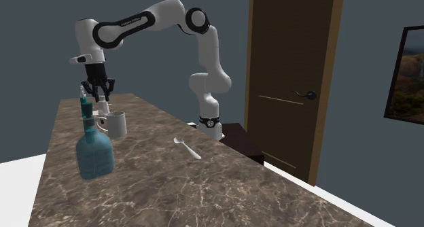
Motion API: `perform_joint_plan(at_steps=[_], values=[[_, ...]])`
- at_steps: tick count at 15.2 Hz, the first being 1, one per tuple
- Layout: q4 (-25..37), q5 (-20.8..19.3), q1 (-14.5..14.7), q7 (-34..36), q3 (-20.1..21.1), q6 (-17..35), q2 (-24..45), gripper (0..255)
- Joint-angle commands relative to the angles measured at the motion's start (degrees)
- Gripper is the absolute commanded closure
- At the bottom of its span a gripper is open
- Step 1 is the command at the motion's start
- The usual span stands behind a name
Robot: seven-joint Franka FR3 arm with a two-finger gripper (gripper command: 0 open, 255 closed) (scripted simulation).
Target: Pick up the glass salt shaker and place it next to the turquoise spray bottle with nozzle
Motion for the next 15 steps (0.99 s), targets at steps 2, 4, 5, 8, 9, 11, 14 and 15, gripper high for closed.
perform_joint_plan(at_steps=[2,4,5,8,9,11,14,15], values=[[-1.5,0.8,-0.1,-0.5,0.0,2.2,1.0,255],[-2.4,1.4,-0.2,-0.9,0.1,3.6,1.7,255],[-2.9,1.7,-0.2,-1.2,0.1,4.3,2.1,255],[-4.1,2.7,-0.4,-1.9,0.2,6.4,3.3,255],[-4.5,3.1,-0.5,-2.2,0.2,7.1,3.7,255],[-5.3,3.8,-0.6,-2.8,0.3,8.5,4.6,255],[-5.5,4.1,-0.7,-3.0,0.4,8.9,4.9,255],[-5.5,4.1,-0.7,-3.0,0.4,8.9,4.9,255]])
